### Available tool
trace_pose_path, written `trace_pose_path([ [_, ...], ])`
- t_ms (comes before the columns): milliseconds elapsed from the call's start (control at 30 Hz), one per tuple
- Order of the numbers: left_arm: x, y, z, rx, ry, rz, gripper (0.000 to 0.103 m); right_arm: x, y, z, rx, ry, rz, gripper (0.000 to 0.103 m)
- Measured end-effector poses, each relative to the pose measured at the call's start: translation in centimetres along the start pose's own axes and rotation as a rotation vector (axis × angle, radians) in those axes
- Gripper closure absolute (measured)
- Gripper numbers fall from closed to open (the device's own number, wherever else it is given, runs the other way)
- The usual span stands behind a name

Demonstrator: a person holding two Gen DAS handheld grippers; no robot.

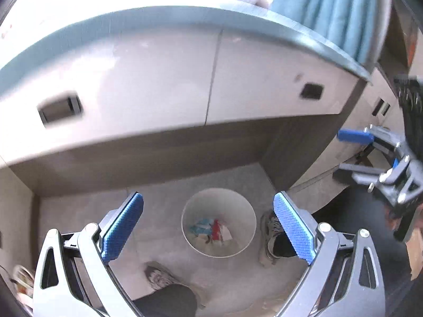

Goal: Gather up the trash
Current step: 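Raise both tools back toward the bed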

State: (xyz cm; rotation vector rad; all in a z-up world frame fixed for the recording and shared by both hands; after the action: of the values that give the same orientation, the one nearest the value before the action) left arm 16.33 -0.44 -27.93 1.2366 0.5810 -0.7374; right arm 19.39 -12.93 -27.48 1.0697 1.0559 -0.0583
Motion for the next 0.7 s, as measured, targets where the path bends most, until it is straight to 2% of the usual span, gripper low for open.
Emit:
trace_pose_path([
  [100, -3.3, 2.1, 1.1, 0.017, 0.022, 0.044, 0.006, -4.0, 3.1, 0.5, -0.019, -0.026, 0.052, 0.005],
  [200, -5.7, 5.0, 1.5, 0.007, 0.014, 0.070, 0.006, -7.1, 6.4, 1.2, -0.042, -0.061, 0.096, 0.005],
  [333, -8.5, 9.4, 2.6, 0.015, 0.017, 0.130, 0.006, -8.6, 9.6, 2.3, -0.061, -0.103, 0.093, 0.005],
  [467, -8.8, 14.1, 2.4, -0.001, 0.013, 0.161, 0.006, -7.9, 12.7, 4.1, -0.057, -0.098, 0.109, 0.005],
  [600, -6.4, 19.5, 1.5, -0.025, 0.055, 0.164, 0.006, -6.1, 16.2, 6.6, -0.046, -0.107, 0.110, 0.005],
  [700, -4.2, 23.4, 0.3, -0.027, 0.096, 0.171, 0.006, -3.0, 18.8, 8.0, -0.049, -0.095, 0.084, 0.005],
])
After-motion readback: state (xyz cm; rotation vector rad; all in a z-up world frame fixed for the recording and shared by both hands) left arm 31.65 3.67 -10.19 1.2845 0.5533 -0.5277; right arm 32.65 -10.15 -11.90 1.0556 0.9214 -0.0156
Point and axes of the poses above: each gripper's, at about its wrist camera, not at the fingertips, and x roughly the way its jaws point, z to its right, y to its top, the point moved 8 cm from there along x, roughly the way its jaws point, and after that the axes turned 13 degrees about -x, right-handed, at the moved point
